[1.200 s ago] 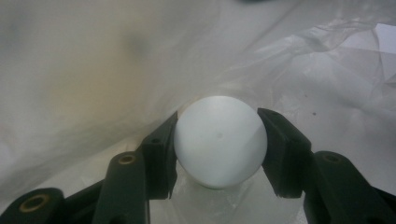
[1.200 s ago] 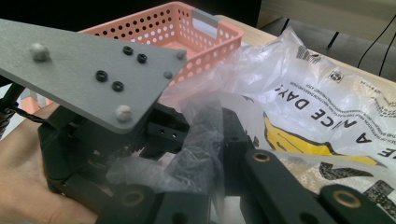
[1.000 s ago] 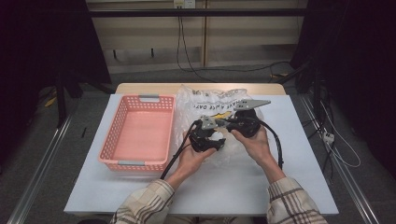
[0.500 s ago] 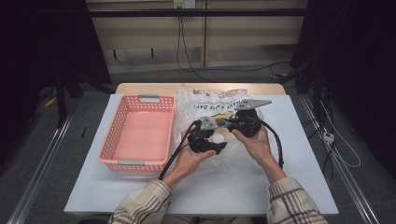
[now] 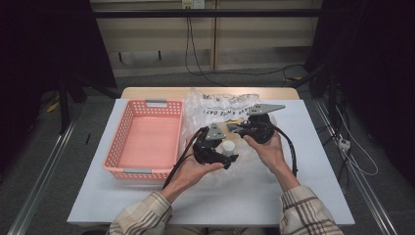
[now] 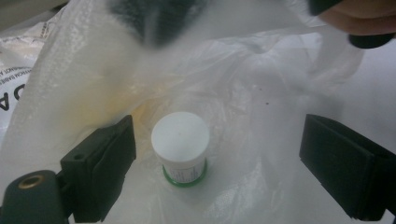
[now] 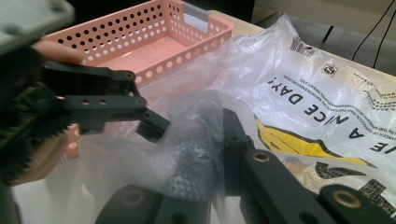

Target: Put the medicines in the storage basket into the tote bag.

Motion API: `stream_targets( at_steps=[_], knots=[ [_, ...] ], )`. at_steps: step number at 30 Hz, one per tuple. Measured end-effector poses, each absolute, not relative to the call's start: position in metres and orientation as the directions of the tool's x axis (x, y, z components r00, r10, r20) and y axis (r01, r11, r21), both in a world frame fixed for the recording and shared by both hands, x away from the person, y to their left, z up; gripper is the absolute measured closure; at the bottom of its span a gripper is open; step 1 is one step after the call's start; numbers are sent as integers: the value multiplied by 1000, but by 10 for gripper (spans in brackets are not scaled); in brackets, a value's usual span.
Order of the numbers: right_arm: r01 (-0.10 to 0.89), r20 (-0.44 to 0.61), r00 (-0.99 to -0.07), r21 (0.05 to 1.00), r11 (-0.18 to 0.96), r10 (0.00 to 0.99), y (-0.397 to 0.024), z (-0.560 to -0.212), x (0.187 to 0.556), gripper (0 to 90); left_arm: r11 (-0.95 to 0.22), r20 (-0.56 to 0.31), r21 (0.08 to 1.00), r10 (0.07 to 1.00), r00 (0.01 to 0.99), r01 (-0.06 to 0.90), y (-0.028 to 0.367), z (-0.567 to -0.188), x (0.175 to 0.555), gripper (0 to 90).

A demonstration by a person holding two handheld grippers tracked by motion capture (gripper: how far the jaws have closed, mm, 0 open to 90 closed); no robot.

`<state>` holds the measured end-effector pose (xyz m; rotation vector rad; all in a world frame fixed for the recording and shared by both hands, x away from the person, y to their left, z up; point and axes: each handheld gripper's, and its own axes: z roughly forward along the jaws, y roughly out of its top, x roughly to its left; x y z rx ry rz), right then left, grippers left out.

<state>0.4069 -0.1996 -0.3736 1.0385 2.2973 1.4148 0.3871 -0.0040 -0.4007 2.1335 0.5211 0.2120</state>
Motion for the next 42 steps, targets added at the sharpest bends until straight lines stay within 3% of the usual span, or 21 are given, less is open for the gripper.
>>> stream_targets(
  at_steps=[16, 42],
  knots=[
    [445, 150, -713, 852, 276, 685, -200, -375, 408, 900, -499, -17, 834, 402, 915, 235, 24, -372, 366, 102],
    [452, 158, -719, 846, 283, 677, -196, -378, 410, 900, -444, -19, 855, 489, 872, 268, 76, -371, 343, 109]
  ],
)
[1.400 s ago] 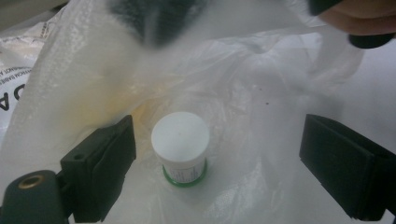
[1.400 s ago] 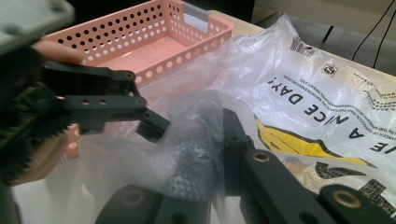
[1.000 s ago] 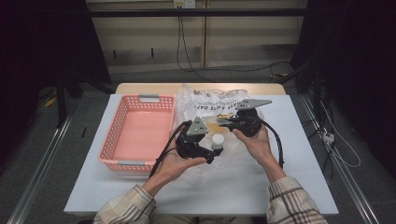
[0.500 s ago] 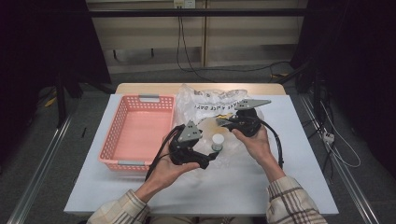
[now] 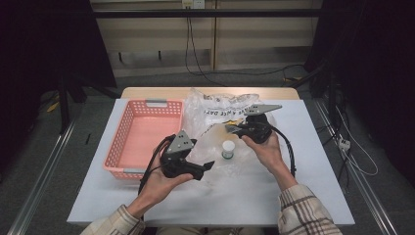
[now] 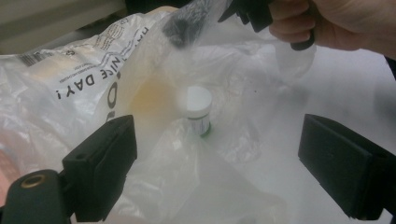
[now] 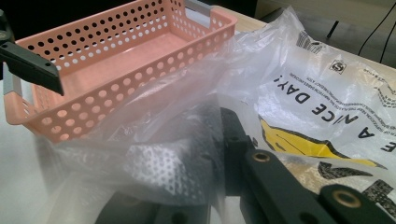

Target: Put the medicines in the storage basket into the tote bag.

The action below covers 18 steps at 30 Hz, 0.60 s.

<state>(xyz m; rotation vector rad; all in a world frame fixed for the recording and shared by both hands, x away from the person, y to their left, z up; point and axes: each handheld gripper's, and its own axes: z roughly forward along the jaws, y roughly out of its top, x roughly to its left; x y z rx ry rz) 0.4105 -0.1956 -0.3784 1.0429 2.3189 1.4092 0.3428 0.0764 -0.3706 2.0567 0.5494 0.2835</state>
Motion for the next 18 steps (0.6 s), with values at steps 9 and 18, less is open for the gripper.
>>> stream_targets(
  at_steps=[9, 18],
  knots=[
    [449, 148, -712, 847, 284, 686, -198, -377, 406, 900, -472, 9, 845, 482, 876, 251, 85, -378, 329, 89],
    [456, 141, -704, 841, 291, 696, -199, -380, 404, 900, -472, 20, 848, 484, 875, 242, 96, -384, 320, 87]
  ],
)
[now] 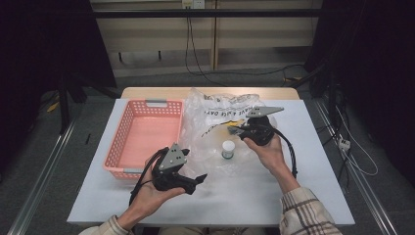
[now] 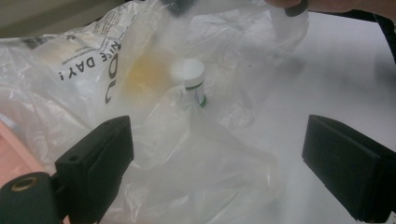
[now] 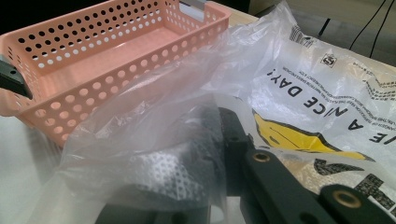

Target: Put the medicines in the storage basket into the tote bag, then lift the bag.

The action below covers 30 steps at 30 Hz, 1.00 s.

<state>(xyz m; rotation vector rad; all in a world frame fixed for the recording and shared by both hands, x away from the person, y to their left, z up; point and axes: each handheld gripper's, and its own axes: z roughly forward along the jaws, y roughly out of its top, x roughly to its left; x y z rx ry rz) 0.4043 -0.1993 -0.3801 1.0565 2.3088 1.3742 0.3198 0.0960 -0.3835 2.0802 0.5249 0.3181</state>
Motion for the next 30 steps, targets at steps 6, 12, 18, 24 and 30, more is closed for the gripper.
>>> stream_targets(
  at_steps=[6, 12, 18, 24, 30],
  knots=[
    [457, 141, -704, 840, 292, 696, -198, -381, 404, 900, -480, 17, 842, 476, 879, 244, 97, -386, 312, 83],
    [463, 125, -686, 835, 297, 716, -199, -381, 402, 734, -510, 12, 822, 462, 887, 255, 92, -402, 310, 82],
    [467, 75, -664, 818, 335, 744, -200, -378, 393, 495, -522, 17, 815, 456, 890, 252, 91, -406, 311, 82],
    [490, 69, -638, 805, 335, 767, -212, -374, 377, 283, -536, 19, 806, 448, 894, 251, 88, -410, 308, 118],
    [493, 54, -599, 810, 316, 799, -234, -371, 360, 179, -546, 22, 798, 448, 894, 255, 86, -413, 305, 112]
  ],
)
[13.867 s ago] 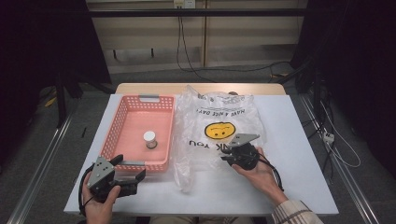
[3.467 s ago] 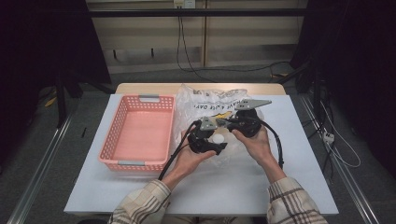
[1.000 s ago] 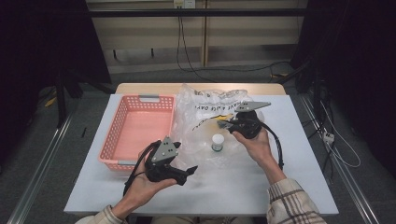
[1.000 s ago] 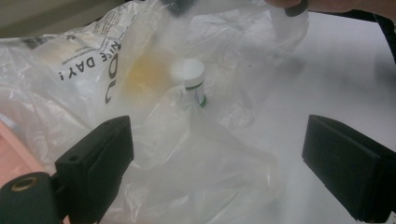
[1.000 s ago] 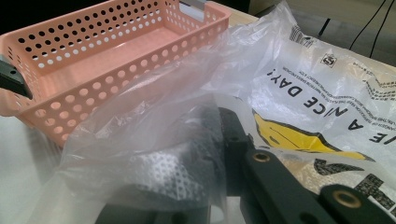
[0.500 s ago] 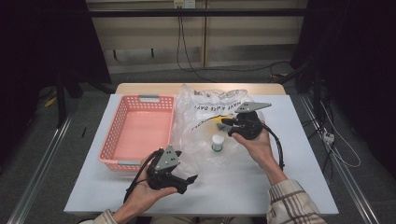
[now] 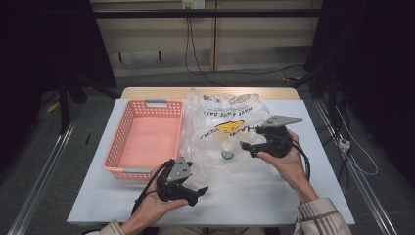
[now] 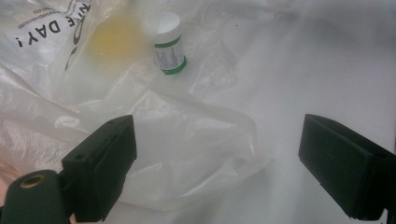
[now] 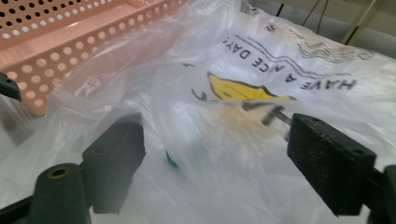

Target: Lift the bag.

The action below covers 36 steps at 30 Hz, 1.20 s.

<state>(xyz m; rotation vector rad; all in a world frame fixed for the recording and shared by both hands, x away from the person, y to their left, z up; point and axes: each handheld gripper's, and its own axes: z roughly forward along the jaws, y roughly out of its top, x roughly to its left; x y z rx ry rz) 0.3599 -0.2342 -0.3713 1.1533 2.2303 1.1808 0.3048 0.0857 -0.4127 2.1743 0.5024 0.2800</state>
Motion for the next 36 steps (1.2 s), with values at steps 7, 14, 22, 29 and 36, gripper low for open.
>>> stream_targets(
  at_steps=[7, 14, 22, 29, 36],
  knots=[
    [502, 58, -553, 819, 277, 831, -263, -369, 334, 140, -562, 15, 783, 444, 896, 265, 89, -413, 297, 145],
    [524, 52, -493, 814, 249, 868, -292, -375, 306, 101, -612, 34, 751, 409, 912, 247, 85, -421, 289, 135],
    [595, 78, -447, 770, 231, 891, -311, -405, 289, 105, -646, 51, 728, 384, 922, 228, 78, -431, 291, 147],
    [647, 94, -466, 714, 267, 880, -310, -435, 291, 163, -694, 63, 682, 372, 926, 232, 70, -446, 295, 278],
    [669, 73, -475, 677, 306, 877, -308, -447, 297, 398, -681, 22, 671, 416, 909, 295, 71, -453, 306, 407]
  ],
)
